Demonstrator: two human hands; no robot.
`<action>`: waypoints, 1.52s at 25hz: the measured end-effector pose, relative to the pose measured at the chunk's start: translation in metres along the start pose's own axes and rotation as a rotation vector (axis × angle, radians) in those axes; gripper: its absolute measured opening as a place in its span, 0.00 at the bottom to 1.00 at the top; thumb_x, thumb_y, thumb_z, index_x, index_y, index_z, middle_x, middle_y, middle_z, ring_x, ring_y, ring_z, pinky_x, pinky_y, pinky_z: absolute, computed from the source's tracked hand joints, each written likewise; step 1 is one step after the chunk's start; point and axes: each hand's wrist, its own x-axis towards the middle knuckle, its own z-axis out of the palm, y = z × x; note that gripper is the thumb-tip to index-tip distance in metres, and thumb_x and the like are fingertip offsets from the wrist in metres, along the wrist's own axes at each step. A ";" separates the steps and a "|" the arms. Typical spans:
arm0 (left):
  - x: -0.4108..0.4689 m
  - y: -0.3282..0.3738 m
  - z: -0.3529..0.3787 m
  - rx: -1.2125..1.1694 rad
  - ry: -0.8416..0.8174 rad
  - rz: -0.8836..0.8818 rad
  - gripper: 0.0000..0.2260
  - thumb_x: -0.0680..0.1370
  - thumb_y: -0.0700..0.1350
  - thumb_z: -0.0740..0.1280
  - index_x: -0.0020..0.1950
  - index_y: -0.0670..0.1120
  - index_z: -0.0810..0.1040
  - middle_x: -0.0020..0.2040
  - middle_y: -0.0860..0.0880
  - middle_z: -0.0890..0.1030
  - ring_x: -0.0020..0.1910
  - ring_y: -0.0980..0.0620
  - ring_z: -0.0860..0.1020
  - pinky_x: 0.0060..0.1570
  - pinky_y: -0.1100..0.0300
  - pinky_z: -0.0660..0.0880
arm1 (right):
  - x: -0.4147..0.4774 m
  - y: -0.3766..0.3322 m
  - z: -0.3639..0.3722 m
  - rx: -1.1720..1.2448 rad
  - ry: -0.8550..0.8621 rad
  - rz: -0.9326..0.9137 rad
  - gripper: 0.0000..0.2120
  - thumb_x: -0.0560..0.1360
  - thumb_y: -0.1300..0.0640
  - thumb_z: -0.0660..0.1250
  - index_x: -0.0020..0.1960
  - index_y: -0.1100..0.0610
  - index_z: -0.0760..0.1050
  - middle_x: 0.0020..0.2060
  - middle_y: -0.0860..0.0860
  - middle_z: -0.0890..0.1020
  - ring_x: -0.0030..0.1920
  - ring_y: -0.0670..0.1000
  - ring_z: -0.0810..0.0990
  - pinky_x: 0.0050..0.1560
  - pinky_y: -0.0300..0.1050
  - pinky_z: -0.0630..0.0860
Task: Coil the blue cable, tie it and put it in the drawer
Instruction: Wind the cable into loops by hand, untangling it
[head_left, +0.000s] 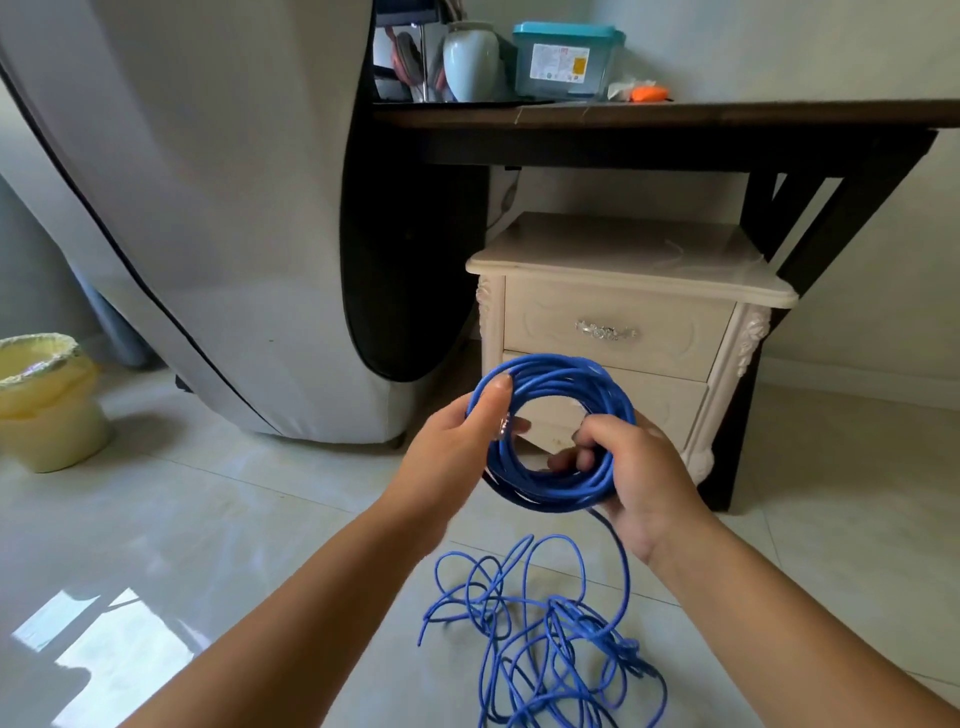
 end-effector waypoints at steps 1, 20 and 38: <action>0.001 0.001 -0.007 0.094 -0.019 0.036 0.16 0.79 0.62 0.62 0.58 0.56 0.82 0.49 0.54 0.85 0.53 0.54 0.82 0.57 0.60 0.76 | 0.001 -0.004 -0.004 -0.083 0.001 -0.054 0.10 0.71 0.68 0.61 0.35 0.56 0.70 0.23 0.51 0.69 0.31 0.55 0.74 0.46 0.60 0.76; 0.006 0.006 -0.010 0.201 0.147 0.236 0.04 0.78 0.39 0.68 0.46 0.46 0.76 0.36 0.50 0.77 0.34 0.53 0.76 0.34 0.56 0.79 | -0.010 -0.008 -0.017 -0.731 -0.438 -0.066 0.28 0.56 0.35 0.77 0.54 0.39 0.76 0.49 0.42 0.84 0.52 0.41 0.81 0.61 0.46 0.76; 0.002 0.006 -0.017 0.040 -0.041 -0.114 0.11 0.75 0.43 0.73 0.56 0.49 0.80 0.47 0.46 0.84 0.49 0.50 0.83 0.55 0.56 0.78 | -0.010 -0.010 0.011 -0.395 -0.038 -0.170 0.07 0.63 0.57 0.66 0.34 0.60 0.69 0.30 0.53 0.72 0.33 0.48 0.71 0.38 0.43 0.67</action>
